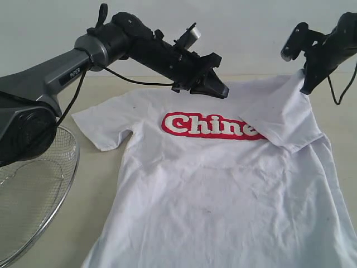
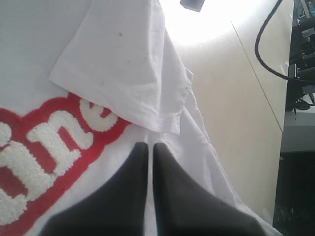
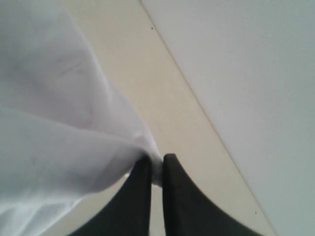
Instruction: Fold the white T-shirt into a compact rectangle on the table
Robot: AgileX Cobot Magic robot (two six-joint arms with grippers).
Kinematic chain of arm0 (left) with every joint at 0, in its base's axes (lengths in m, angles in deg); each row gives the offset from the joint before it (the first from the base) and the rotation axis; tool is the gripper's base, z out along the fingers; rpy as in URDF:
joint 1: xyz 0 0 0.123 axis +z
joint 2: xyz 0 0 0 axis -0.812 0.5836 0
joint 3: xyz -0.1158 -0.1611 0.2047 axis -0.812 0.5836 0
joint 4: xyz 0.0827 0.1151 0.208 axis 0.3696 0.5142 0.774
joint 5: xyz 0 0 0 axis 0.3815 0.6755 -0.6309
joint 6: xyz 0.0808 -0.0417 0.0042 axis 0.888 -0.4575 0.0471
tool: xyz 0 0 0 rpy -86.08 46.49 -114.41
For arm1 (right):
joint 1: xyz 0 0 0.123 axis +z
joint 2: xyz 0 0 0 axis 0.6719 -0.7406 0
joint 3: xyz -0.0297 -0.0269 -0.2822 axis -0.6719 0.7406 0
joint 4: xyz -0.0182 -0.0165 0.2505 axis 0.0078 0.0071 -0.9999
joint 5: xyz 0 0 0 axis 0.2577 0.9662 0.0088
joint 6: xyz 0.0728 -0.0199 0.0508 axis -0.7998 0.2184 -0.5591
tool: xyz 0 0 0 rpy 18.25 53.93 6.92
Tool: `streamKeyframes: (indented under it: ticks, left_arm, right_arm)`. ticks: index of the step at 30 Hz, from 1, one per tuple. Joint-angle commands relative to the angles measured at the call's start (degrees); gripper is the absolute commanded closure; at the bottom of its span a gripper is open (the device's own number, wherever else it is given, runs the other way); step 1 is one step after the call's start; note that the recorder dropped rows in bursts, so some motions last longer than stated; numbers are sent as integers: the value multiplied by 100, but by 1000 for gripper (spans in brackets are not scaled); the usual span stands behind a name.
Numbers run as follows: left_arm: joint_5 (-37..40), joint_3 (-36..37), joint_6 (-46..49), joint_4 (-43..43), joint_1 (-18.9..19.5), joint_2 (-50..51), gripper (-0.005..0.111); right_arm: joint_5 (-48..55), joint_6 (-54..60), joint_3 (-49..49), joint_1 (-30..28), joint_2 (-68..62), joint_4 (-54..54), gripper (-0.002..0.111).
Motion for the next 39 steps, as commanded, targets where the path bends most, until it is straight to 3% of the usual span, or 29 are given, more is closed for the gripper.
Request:
streamKeyframes:
  ticks: [1, 7, 10, 13, 14, 19, 26, 31, 34, 37, 39]
  left_arm:
    - [44, -39, -67, -6, -25, -89, 102]
    - [44, -39, -40, -6, -25, -89, 102]
    - [44, -39, -41, -6, -25, -89, 102]
    - [44, -39, -40, -6, -25, -89, 102]
    - [44, -39, -40, -6, -25, -89, 102]
    - [44, -39, -40, 4, -12, -89, 102]
    - [44, -39, -64, 215, -3, -89, 102]
    - [44, -39, -54, 214, -3, -89, 102]
    - [44, -39, -53, 230, 47, -112, 102]
    - [44, -39, -53, 271, 71, -150, 102]
    - [44, -39, -63, 257, 103, -162, 102]
  right_arm:
    - [-114, 15, -26, -46, -183, 42, 108]
    - [-482, -396, -15, -46, -328, -191, 103]
    - [-694, -496, -15, -46, -328, -191, 78]
    - [-1005, -1107, -15, -46, -328, -191, 44]
    - [-1088, -1347, -15, -46, -328, -191, 41]
    - [-1102, -2438, -26, -46, -172, -168, 52]
    - [-694, -3212, -26, -318, 151, -189, 53]
    - [206, -4415, -26, -564, 286, -187, 55]
    - [1028, -4515, -26, -579, 383, -563, 76]
    - [1939, -3673, -13, -513, 441, -1704, 108]
    - [2281, -3432, -13, -452, 494, -2405, 109]
